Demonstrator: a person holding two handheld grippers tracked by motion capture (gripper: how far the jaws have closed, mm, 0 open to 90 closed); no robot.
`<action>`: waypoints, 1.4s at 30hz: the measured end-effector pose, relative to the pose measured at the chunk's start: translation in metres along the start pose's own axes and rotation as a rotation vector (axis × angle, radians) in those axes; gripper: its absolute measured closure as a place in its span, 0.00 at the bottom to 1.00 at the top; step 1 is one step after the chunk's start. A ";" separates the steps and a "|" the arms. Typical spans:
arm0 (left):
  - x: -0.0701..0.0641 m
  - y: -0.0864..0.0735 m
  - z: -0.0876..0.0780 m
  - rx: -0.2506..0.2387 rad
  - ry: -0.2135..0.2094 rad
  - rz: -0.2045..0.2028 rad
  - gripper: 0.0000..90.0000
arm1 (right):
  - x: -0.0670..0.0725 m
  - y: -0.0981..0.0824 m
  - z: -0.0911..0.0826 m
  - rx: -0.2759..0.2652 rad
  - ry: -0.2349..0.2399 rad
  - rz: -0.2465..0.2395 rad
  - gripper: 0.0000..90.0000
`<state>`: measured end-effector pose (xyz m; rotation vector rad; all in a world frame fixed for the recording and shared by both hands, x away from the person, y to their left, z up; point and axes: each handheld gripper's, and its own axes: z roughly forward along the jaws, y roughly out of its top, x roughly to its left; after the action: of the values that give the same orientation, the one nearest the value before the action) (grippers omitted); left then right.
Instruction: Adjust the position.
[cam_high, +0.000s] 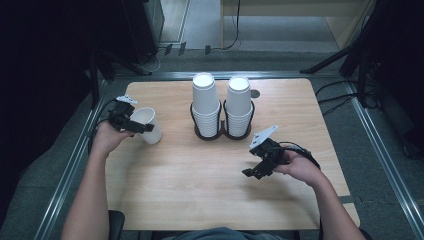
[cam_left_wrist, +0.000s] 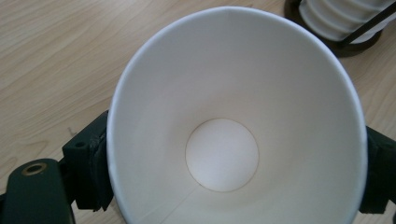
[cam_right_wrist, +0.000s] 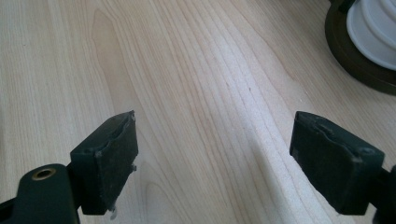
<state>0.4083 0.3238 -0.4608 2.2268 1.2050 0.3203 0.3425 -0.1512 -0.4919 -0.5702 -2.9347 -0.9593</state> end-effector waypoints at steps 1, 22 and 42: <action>0.001 0.000 0.000 -0.002 0.002 -0.006 0.11 | 0.000 -0.001 0.000 0.000 -0.001 0.003 0.17; 0.006 0.002 0.005 0.008 0.017 -0.009 0.09 | -0.002 -0.006 -0.001 0.008 -0.012 0.026 0.17; 0.004 0.002 0.007 0.012 -0.010 -0.012 0.05 | -0.002 -0.006 -0.002 0.009 -0.014 0.025 0.17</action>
<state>0.4148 0.3239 -0.4655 2.2286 1.2174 0.2974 0.3423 -0.1573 -0.4942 -0.6140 -2.9355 -0.9437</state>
